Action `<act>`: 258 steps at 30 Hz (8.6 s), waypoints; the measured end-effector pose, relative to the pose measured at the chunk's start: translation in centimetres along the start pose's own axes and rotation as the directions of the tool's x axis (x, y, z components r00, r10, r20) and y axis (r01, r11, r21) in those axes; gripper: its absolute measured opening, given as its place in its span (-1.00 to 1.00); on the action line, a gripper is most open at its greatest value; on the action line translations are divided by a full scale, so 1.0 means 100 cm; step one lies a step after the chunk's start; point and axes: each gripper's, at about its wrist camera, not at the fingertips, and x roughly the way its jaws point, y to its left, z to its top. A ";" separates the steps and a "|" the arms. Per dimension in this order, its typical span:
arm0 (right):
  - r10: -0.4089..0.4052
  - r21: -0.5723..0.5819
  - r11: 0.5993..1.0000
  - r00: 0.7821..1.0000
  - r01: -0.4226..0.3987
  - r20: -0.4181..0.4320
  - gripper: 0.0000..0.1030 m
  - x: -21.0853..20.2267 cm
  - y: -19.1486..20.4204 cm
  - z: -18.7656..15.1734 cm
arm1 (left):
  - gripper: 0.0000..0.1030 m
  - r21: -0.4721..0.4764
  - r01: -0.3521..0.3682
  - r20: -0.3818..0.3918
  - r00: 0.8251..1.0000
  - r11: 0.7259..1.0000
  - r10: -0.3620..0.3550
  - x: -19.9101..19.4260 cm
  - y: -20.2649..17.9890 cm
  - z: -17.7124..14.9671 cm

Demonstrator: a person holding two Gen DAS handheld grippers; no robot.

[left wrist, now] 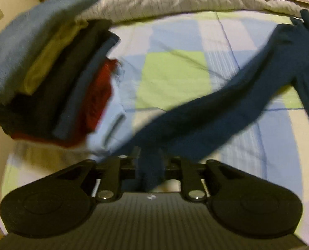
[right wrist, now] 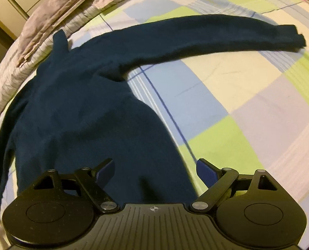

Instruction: Fold clothes

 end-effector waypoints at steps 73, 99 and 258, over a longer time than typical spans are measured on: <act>0.049 0.670 0.655 0.904 -0.350 0.425 -0.29 -0.016 -0.297 0.119 | -0.75 -0.406 0.462 -0.020 0.858 0.789 -0.513 -0.074 -0.212 -0.046; -0.295 0.452 0.882 0.906 0.136 0.303 0.07 -0.049 -0.252 0.147 | -0.27 -0.665 0.197 0.061 0.976 0.720 -0.210 -0.070 -0.114 -0.070; 0.077 -0.443 0.893 0.997 -0.082 -0.029 0.18 -0.389 -0.032 -0.114 | -0.08 -0.210 0.276 0.081 0.961 0.938 -0.265 -0.495 -0.245 -0.211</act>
